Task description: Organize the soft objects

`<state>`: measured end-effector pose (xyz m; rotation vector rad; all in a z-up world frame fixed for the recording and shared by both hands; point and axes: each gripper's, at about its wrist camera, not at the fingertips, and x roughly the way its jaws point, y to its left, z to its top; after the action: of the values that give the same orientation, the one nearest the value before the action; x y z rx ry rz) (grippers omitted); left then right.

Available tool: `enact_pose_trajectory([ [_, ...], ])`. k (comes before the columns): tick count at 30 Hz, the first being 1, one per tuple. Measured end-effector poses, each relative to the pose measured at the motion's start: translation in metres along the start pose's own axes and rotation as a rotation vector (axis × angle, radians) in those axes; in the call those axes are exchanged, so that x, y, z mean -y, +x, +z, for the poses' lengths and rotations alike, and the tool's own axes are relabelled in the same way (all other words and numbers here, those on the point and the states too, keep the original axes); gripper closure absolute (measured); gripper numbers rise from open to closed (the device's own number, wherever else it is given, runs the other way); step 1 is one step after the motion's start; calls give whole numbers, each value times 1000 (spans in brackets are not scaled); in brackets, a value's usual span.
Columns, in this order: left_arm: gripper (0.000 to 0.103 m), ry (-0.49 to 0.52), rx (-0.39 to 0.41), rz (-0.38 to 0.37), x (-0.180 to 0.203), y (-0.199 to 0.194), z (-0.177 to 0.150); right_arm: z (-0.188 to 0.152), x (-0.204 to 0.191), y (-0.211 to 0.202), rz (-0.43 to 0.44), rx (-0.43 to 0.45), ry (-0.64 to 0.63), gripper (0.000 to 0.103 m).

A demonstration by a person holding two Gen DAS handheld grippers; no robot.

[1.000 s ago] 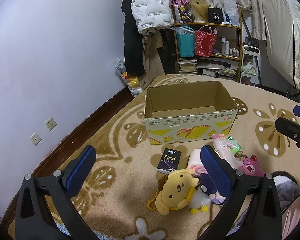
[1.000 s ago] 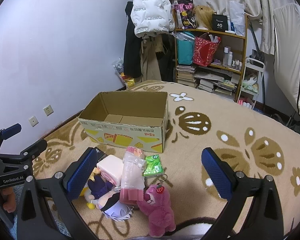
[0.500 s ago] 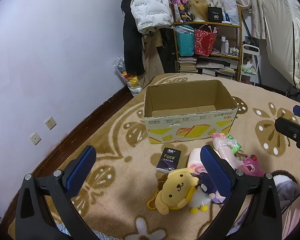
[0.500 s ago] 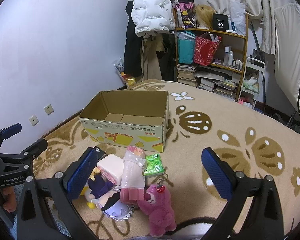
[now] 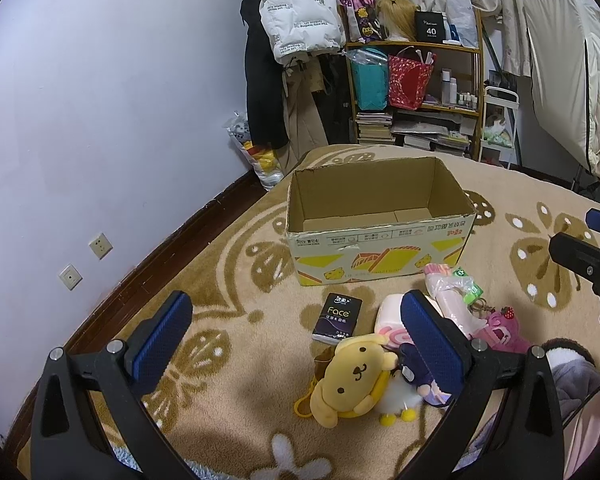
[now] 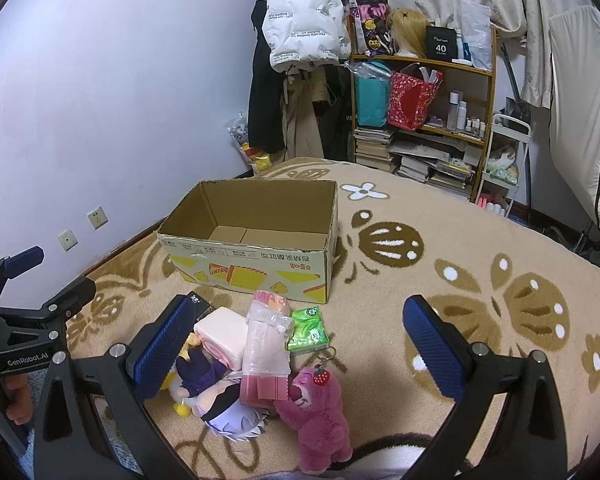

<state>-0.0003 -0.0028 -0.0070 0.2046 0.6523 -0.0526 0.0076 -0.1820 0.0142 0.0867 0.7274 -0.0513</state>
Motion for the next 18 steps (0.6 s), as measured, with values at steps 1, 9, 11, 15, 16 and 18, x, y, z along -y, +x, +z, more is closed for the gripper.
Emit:
enact_pose_trajectory([
  [1,0,0,0,0,0,0,0,0,0,0,0,0,0,0],
  [9,0,0,-1,-2,0,0,0,0,0,0,0,0,1,0],
  [11,0,0,-1,-1,0,0,1,0,0,0,1,-1,1,0],
  [15,0,0,-2,-1,0,0,1,0,0,0,1,0,1,0],
  [16,0,0,-2,0,0,0,1,0,0,0,1,0,1,0],
  [18,0,0,-2,-1,0,0,1,0,0,1,7,-4,3,0],
])
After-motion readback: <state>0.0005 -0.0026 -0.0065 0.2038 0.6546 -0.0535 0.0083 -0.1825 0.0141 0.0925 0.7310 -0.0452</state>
